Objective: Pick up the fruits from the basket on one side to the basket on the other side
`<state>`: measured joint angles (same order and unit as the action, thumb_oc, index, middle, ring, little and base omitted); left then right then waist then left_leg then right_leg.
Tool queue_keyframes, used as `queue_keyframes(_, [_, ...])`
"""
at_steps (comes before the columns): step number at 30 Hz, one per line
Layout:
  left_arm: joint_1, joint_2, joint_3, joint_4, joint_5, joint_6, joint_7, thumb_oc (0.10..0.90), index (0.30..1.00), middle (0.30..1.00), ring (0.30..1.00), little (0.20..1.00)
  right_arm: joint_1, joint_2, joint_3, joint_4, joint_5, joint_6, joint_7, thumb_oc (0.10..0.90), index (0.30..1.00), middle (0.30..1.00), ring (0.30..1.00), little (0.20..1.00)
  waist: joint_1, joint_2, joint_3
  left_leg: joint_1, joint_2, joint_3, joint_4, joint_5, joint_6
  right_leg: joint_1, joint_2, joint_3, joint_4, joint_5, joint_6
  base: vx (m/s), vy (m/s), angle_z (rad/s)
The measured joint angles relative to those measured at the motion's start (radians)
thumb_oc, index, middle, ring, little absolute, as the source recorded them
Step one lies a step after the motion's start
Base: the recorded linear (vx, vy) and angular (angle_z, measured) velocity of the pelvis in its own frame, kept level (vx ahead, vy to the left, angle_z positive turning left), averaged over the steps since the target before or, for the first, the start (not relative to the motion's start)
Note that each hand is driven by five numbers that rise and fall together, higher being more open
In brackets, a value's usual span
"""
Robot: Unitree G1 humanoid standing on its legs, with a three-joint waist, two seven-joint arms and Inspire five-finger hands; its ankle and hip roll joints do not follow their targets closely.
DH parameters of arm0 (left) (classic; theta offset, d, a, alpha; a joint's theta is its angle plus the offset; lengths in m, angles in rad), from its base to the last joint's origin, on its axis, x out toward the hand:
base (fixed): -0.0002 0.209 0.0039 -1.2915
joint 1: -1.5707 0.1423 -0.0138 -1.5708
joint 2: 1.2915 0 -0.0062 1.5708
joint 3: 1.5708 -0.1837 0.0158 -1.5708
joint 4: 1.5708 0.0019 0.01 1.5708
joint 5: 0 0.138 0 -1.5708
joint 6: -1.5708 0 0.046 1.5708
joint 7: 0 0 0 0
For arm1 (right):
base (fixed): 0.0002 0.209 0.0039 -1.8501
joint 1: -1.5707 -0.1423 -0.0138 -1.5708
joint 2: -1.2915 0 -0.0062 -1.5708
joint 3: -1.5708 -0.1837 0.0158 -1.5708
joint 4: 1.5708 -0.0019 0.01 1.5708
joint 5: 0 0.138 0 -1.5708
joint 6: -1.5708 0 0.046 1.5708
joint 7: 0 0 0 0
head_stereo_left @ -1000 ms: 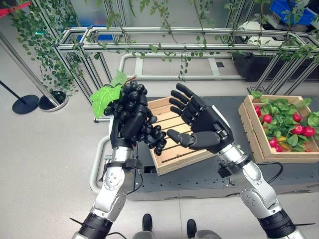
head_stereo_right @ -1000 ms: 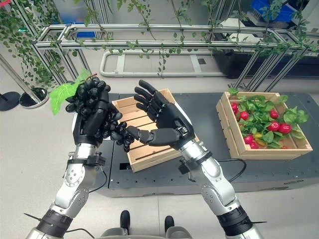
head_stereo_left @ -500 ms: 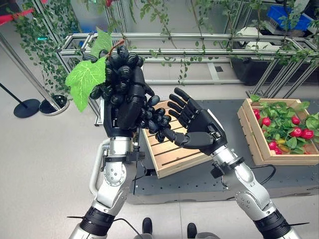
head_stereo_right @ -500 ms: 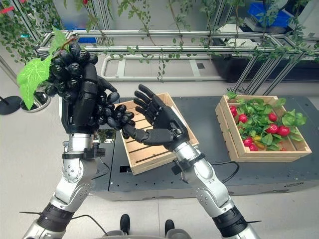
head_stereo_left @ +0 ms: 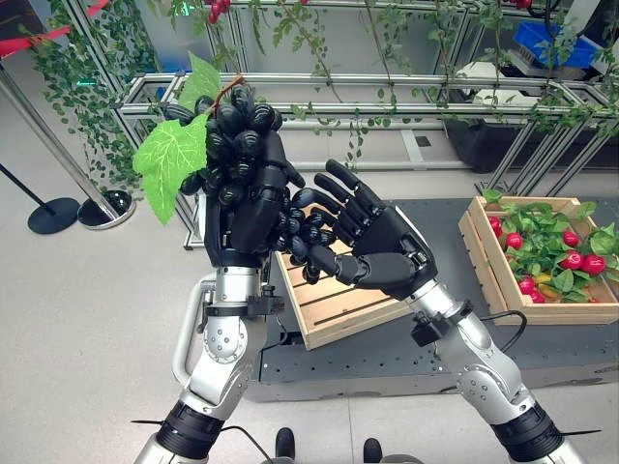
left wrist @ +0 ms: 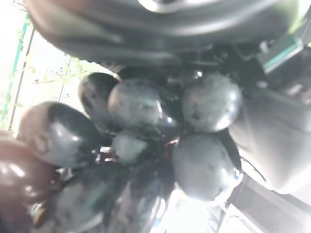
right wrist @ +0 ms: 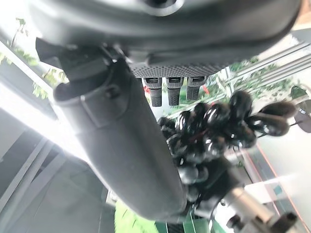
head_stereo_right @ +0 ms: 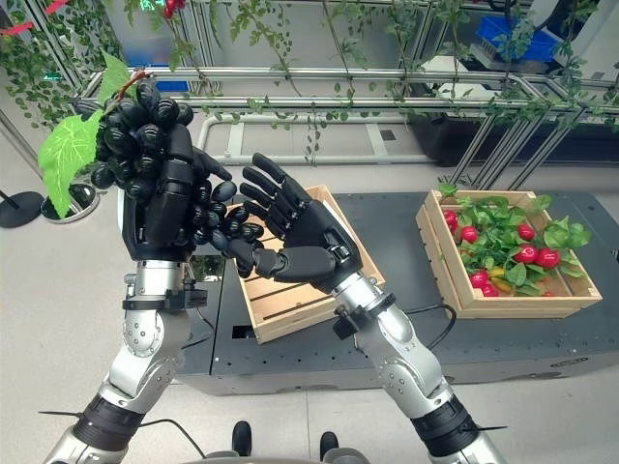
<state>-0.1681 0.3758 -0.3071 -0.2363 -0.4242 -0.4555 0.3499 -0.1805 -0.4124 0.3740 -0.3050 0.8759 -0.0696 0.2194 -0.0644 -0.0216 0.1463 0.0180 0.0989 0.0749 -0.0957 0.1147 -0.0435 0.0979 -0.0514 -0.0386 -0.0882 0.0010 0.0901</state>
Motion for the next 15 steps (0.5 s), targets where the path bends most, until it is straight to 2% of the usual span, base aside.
queue_keyframes(11, [0.0,0.0,0.002,0.0,-0.001,-0.005,-0.019,0.4,0.3,0.3,0.3,0.3,0.001,-0.003,-0.003,-0.022,-0.009,0.0,0.002,0.8,0.9,0.9,0.9,0.9,-0.002,-0.002,-0.016,0.0,0.0,0.004,0.0,0.0,0.0,-0.002,0.0,0.003,0.0,0.0,0.0,0.0,0.0,0.0])
queue_keyframes(15, [0.0,0.0,-0.003,0.0,-0.001,-0.011,-0.033,0.4,0.3,0.3,0.3,0.3,0.001,0.0,-0.002,-0.006,-0.108,0.0,-0.016,0.8,0.9,0.9,0.9,0.9,-0.002,-0.003,-0.03,0.0,0.0,0.007,0.0,-0.001,0.001,-0.004,0.0,0.005,0.0,0.0,0.0,0.0,0.0,0.0])
